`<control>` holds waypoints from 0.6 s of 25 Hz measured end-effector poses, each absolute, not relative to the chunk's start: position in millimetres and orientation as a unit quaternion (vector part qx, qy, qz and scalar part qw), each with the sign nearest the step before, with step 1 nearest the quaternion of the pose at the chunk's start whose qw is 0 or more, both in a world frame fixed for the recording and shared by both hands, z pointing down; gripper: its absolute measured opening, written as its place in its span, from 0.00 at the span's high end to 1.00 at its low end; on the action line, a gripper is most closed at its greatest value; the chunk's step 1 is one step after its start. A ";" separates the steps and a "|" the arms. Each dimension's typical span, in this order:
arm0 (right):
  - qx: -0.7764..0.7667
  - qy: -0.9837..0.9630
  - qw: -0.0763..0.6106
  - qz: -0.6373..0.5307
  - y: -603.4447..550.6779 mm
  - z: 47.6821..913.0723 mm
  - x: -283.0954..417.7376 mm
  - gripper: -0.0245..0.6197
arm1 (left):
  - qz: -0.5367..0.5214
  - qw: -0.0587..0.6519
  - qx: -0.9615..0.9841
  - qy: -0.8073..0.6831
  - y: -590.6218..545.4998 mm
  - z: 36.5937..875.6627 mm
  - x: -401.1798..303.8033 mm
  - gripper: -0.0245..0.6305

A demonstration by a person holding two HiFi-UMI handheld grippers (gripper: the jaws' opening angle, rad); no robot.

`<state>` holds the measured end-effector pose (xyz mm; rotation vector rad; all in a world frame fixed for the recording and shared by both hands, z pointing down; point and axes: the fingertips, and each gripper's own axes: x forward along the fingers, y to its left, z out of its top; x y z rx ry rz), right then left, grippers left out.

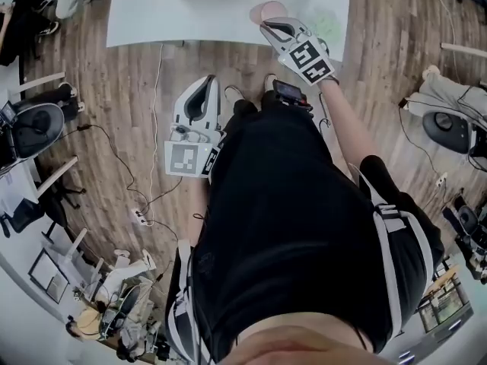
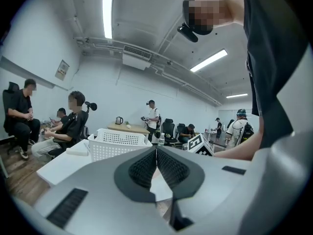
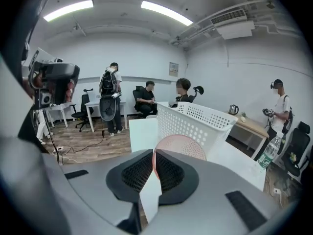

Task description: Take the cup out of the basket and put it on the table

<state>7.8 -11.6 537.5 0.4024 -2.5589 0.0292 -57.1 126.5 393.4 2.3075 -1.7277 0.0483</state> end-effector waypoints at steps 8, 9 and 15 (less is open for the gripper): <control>0.124 -0.933 0.337 0.012 -12.8 597.1 -2.8 0.91 | 0.025 0.140 0.773 -0.618 141.3 399.6 -71.7 0.93; 0.120 -0.931 0.345 0.011 -11.8 602.5 -4.1 0.91 | 0.026 0.141 0.771 -0.620 141.9 400.1 -73.1 0.93; 0.100 -0.914 0.393 -0.002 -7.5 633.5 -9.6 0.91 | 0.028 0.149 0.763 -0.628 144.8 405.2 -81.9 0.93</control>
